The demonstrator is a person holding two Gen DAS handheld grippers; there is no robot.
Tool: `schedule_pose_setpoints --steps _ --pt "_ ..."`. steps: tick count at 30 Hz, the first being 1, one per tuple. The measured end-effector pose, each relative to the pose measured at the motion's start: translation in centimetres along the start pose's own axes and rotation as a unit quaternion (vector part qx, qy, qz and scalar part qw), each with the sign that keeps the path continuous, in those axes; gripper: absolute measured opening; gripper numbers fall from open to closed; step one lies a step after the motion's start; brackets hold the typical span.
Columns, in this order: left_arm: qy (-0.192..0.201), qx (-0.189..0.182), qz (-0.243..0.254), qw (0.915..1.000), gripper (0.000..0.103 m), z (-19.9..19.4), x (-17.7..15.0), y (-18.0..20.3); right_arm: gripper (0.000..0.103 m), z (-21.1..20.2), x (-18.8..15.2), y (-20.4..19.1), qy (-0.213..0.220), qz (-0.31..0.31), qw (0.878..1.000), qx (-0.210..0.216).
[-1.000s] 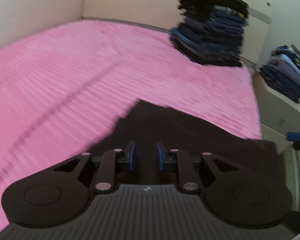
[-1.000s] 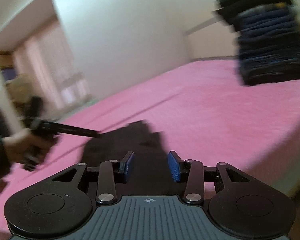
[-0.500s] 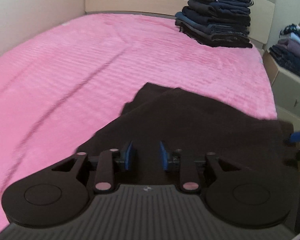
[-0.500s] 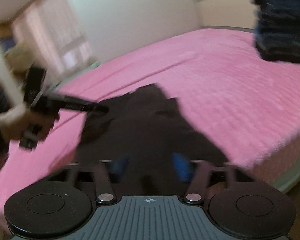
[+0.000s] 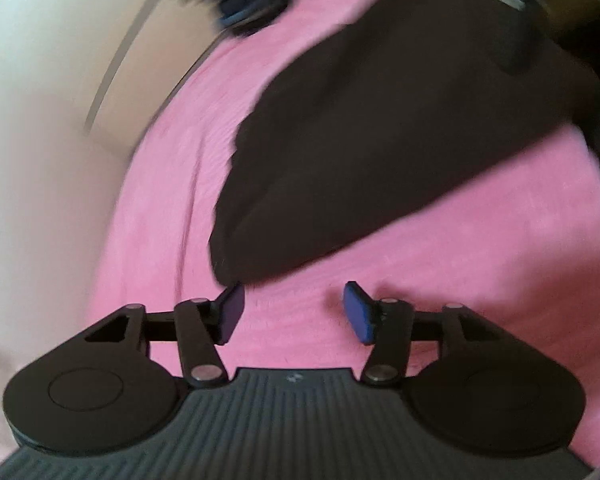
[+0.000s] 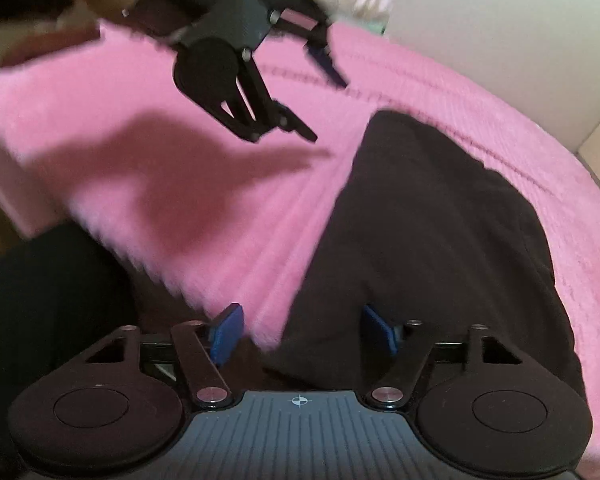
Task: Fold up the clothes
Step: 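Grasp the sweater with the right gripper while the left gripper grasps it and lifts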
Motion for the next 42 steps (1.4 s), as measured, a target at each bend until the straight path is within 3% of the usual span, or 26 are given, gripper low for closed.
schedule_pose_setpoints --steps 1,5,10,11,12,13,14,15,17,20,24,27,30,31,33,37,42 --pt "0.012 0.005 0.037 0.9992 0.068 0.4 0.0 0.7 0.042 0.3 -0.1 0.0 -0.012 -0.022 1.0 -0.015" --pt "0.044 0.011 0.15 0.9877 0.069 2.6 0.0 2.4 0.021 -0.6 -0.5 0.4 -0.016 -0.051 0.998 -0.015" --pt "0.076 0.013 0.217 0.973 0.067 4.6 0.9 2.5 0.02 -5.1 -1.3 2.5 0.0 -0.013 1.0 -0.001" --pt "0.083 0.019 0.233 0.9687 0.065 4.9 1.1 2.7 0.02 -5.6 -1.5 2.8 -0.001 -0.005 1.0 -0.001" --pt "0.085 0.022 0.249 0.9645 0.057 5.2 1.3 2.9 0.02 -5.9 -2.0 2.9 -0.003 -0.001 1.0 -0.002" --pt "0.084 0.017 0.259 0.9621 0.041 5.7 1.6 3.3 0.02 -6.0 -2.5 2.9 -0.006 0.002 1.0 -0.003" --pt "0.075 0.005 0.264 0.9615 0.032 6.0 1.7 3.5 0.02 -6.0 -2.8 2.6 -0.007 0.004 1.0 -0.004" --pt "0.067 0.001 0.262 0.9629 0.021 6.1 1.8 3.6 0.02 -6.1 -3.2 2.4 -0.009 0.007 1.0 -0.005" --pt "0.052 -0.01 0.241 0.969 0.017 6.2 2.3 3.5 0.025 -6.0 -3.5 1.5 -0.017 0.0 1.0 -0.017" --pt "0.038 -0.025 0.194 0.98 0.014 5.6 3.1 2.6 0.052 -6.1 -2.9 0.2 -0.012 -0.016 0.999 -0.041" --pt "0.024 -0.061 0.12 0.9906 0.014 4.3 4.7 1.3 0.052 -4.4 -0.8 -1.2 -0.002 -0.047 0.997 -0.066" --pt "0.017 -0.079 0.068 0.9944 0.014 3.5 5.9 0.4 0.052 -2.0 -1.6 -1.0 -0.036 -0.091 0.99 -0.099" --pt "0.016 -0.087 0.039 0.9953 0.014 2.7 6.8 -0.1 0.051 -1.9 -2.8 -0.7 -0.045 -0.12 0.986 -0.108" --pt "0.016 -0.088 0.033 0.9954 0.014 2.5 7.0 -0.1 0.033 -2.3 -3.2 -0.5 -0.045 -0.124 0.986 -0.106" --pt "0.017 -0.087 0.026 0.9957 0.013 1.6 6.8 0.1 0.025 -4.0 -3.6 0.4 -0.036 -0.11 0.989 -0.093" --pt "0.035 -0.06 0.014 0.9975 0.012 -1.0 6.1 0.1 0.022 -9.1 -2.2 4.5 0.002 -0.114 0.988 -0.107" --pt "0.046 0.003 -0.032 0.9984 0.012 -3.2 7.4 -5.3 0.022 -11.4 2.0 12.9 0.053 -0.185 0.966 -0.174"
Point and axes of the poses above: each gripper's, at about its wrist camera, not at the fingertips, and z roughly the way its jaws point, y to its right, x to its top, the point moved 8 cm from there along z, roughly the way its jaws point, and after that the axes turned 14 degrees about -z, right-handed, at the moved point
